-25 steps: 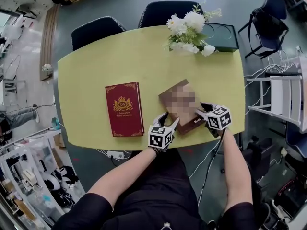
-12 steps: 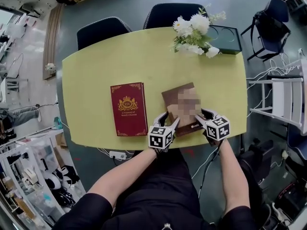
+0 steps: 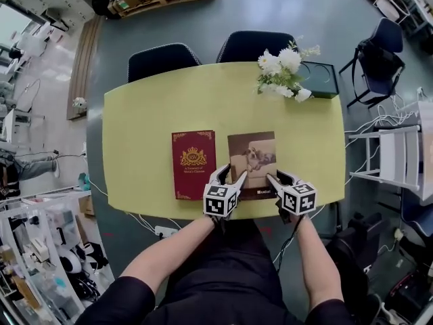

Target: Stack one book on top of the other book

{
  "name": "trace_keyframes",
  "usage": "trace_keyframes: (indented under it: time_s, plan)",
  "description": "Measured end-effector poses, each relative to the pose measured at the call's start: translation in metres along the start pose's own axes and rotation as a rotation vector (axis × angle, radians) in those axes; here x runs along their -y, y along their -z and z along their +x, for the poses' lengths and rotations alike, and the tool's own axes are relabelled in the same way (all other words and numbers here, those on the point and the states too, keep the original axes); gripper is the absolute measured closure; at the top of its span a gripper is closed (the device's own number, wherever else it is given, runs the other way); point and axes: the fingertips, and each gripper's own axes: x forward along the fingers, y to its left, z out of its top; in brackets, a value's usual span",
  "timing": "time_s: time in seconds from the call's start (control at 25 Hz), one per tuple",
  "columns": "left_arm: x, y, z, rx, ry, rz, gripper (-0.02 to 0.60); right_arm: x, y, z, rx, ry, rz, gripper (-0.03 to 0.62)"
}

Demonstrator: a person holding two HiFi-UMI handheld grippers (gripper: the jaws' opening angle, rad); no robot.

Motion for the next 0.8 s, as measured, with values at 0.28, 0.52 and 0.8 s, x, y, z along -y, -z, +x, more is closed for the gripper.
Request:
trace_keyframes:
  time_s: [0.28,0.52,0.8]
  plan:
    - [-0.034,-0.021,-0.039,0.048,-0.066,-0.034,0.321,-0.048,-0.008,0.019,-0.017,-0.048,-0.010,0.451]
    - [-0.080,-0.018,-0.078,0.061,-0.123,-0.068,0.321,-0.101,-0.008,0.047,-0.051,-0.090,-0.044,0.453]
    - [-0.135,-0.007,-0.112,0.063,-0.171,-0.127,0.321,-0.152,-0.001,0.085,-0.085,-0.132,-0.062,0.453]
